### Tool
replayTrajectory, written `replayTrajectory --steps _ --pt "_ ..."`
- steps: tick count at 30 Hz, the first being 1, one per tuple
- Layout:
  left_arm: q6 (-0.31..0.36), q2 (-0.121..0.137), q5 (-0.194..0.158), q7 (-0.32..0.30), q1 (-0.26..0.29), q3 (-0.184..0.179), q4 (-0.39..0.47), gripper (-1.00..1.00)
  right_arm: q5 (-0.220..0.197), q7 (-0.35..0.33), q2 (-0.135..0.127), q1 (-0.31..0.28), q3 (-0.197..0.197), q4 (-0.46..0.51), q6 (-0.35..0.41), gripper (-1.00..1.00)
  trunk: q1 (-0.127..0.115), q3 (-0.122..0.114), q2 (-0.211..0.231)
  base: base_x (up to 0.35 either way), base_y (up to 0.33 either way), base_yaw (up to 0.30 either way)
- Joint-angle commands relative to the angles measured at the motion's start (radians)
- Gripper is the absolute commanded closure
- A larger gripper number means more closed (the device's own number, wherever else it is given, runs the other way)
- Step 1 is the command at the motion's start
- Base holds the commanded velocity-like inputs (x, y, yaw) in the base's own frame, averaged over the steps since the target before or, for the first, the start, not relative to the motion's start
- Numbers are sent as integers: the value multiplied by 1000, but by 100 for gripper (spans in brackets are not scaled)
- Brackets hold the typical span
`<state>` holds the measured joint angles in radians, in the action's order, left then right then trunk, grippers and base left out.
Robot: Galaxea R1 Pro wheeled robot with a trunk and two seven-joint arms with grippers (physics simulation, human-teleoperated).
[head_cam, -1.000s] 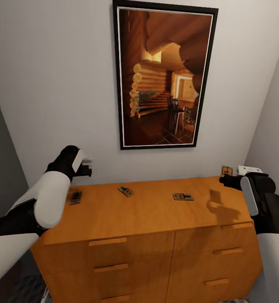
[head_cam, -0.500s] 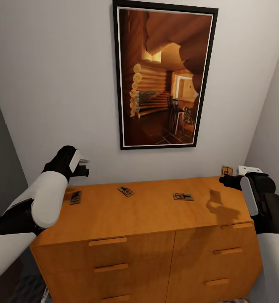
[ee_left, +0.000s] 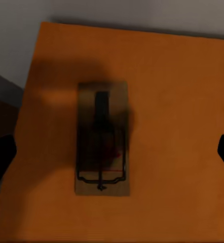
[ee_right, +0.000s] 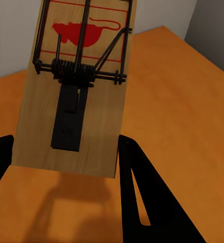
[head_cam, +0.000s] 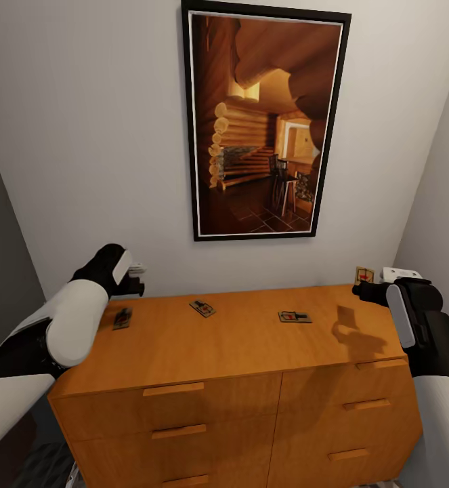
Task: Take the four mousetraps from the cabinet in the bathroom and place them on the bathroom floor. Make sure all four end up on the same floor surface, and ensure that at least two of them are either under or directly next to the same bathroom sink.
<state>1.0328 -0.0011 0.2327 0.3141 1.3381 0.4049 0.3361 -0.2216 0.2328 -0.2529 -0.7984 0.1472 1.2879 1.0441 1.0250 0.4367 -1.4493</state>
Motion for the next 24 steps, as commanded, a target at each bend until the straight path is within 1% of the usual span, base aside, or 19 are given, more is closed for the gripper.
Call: replayTrajectory --steps 1,3,4,11,17,24 --pt "3 3 9 -3 1 8 -4 -100 -14 8 0 -1 0 1 3 100 0 1 -1 0 0 0" --pt "4 11 9 -3 1 11 -12 -100 -14 8 0 -1 0 1 3 100 0 1 -1 0 0 0" --pt "4 19 9 -3 1 15 -21 -100 -14 8 0 -1 0 1 3 100 0 1 -1 0 0 0" --pt "6 43 8 6 1 32 -56 -100 -15 8 1 -1 0 1 3 100 0 1 -1 0 0 0" --pt "9 45 8 10 1 45 -60 -100 -14 9 0 -1 0 -1 3 100 0 1 -1 0 0 0" --pt "9 44 8 11 1 50 -53 -100 -12 10 0 -1 0 -5 3 100 0 1 -1 0 0 0"
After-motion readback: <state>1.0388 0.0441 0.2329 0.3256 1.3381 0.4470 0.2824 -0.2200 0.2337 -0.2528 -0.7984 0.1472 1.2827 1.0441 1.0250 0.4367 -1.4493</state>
